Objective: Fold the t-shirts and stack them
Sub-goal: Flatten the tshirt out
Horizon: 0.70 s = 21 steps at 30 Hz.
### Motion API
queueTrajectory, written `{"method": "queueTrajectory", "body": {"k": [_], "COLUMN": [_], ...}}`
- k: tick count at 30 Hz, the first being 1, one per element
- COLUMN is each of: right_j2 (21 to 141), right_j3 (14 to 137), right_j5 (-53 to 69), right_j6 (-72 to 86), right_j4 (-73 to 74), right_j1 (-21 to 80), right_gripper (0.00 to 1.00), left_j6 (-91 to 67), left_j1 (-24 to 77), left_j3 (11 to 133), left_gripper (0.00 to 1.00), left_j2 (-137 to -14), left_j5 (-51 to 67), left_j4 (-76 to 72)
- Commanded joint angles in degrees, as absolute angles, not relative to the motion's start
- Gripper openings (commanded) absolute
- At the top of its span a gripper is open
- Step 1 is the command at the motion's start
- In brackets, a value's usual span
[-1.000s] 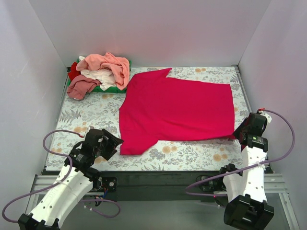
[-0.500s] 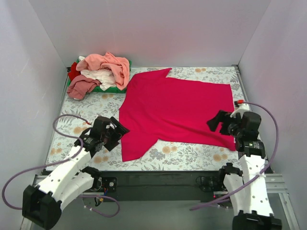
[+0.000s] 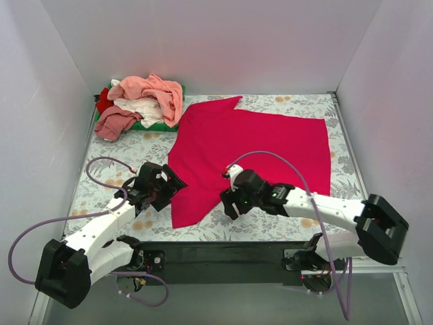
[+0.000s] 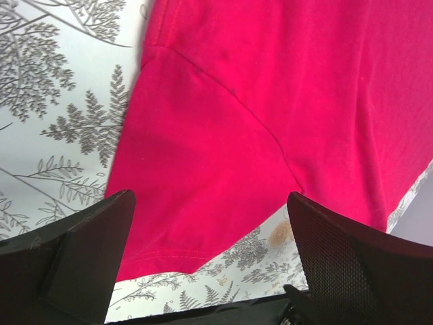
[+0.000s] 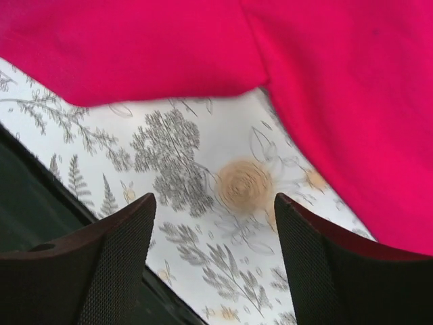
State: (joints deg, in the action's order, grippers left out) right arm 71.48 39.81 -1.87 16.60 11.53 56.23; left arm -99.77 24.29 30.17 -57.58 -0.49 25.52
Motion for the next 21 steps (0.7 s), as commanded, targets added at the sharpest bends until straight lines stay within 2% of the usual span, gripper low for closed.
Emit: {"method": "queueTrajectory", "body": {"k": [1, 6, 12, 16, 19, 20, 21], "right_j2": [79.0, 87.5, 95.1, 98.5, 100.0, 100.1, 100.0], "right_j3": [46.6, 51.0, 55.0, 57.0, 58.2, 58.4, 58.6], "right_j5": [-11.8, -11.8, -11.3, -13.2, -14.3, -14.6, -14.6], "right_j6": [19.2, 21.9, 23.1, 23.1, 22.9, 22.9, 22.9], "right_j4": [6.4, 2.4, 2.5, 2.5, 2.5, 2.5, 2.5], "right_j1": [62.6, 65.0, 65.2, 65.3, 65.3, 65.3, 65.3], "right_gripper": [0.76, 0.63, 0.59, 0.53, 0.34, 0.23, 0.18], "left_j6": [-100.5, -101.4, -101.7, -101.6, -101.6, -101.5, -101.3], "left_j1": [24.5, 24.4, 24.4, 24.4, 24.4, 24.4, 24.5], "left_j3": [28.7, 27.4, 27.9, 28.2, 28.5, 28.7, 28.7], "left_gripper": [0.95, 0.96, 0.96, 0.96, 0.96, 0.96, 0.96], "left_j2": [-55.6, -50.2, -46.3, -45.7, -45.3, -45.2, -45.2], "left_j5": [-2.9, -3.3, -5.6, -5.9, -6.4, -6.4, -6.4], "left_j4": [27.2, 29.1, 33.0, 34.2, 34.9, 34.9, 34.9]}}
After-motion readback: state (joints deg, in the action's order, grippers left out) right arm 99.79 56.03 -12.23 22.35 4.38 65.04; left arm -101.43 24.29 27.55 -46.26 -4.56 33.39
